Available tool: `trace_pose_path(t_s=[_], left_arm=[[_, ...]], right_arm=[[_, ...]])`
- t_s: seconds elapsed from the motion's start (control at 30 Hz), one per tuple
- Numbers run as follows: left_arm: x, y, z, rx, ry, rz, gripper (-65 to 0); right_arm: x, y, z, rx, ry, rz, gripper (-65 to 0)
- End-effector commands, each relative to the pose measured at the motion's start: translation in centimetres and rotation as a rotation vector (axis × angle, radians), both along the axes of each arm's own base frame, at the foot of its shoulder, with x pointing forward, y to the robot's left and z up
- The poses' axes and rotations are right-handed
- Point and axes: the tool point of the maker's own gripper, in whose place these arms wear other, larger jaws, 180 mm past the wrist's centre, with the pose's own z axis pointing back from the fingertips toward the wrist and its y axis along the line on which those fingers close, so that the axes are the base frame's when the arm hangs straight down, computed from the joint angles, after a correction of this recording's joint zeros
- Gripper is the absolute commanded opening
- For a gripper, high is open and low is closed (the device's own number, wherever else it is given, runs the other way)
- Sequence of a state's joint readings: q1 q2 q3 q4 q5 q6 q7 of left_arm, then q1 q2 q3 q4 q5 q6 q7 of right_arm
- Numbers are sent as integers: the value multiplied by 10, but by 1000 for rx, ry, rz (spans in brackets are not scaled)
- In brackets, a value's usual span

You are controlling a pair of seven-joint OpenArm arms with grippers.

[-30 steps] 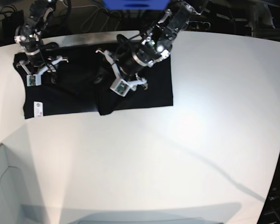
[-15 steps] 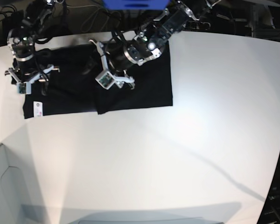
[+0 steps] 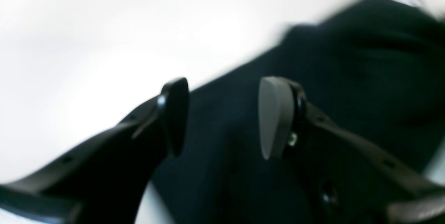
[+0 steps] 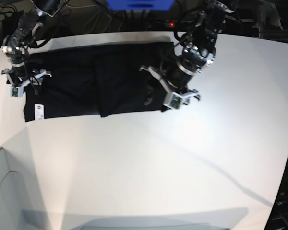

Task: Fold the T-shirt properly
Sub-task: 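Release the folded end and raise the left gripper off the shirt, then lift the strip's end with the right gripper and fold it over toward the left gripper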

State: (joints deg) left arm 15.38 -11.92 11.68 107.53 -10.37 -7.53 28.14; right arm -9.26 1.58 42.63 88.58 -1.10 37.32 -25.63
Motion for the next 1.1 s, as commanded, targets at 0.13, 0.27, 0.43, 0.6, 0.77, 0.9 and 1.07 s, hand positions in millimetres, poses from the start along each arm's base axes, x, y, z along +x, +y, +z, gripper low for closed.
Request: trace_pose_path(t_s=[0.13, 0.27, 0.43, 0.6, 0.77, 0.9, 1.07], left_arm=[[10, 67, 1, 45, -18, 175, -332], [4, 91, -31, 73, 64, 232, -332], [-3, 87, -70, 43, 169, 272, -333], [-1, 75, -84, 13, 208, 279, -333], [-1, 71, -86, -1, 216, 283, -333], [-2, 72, -87, 3, 219, 284, -333], [-3, 74, -87, 6, 219, 288, -333]], right_arm=[[3, -23, 1, -4, -20, -32, -249], [-5, -22, -17, 25, 27, -28, -253], [-18, -14, -31, 53, 69, -4, -269], [-18, 0, -36, 63, 89, 47, -420], [-17, 0, -34, 59, 83, 50, -650], [-11, -3, -21, 35, 52, 52, -650], [-1, 9, 18, -28, -43, 70, -650]])
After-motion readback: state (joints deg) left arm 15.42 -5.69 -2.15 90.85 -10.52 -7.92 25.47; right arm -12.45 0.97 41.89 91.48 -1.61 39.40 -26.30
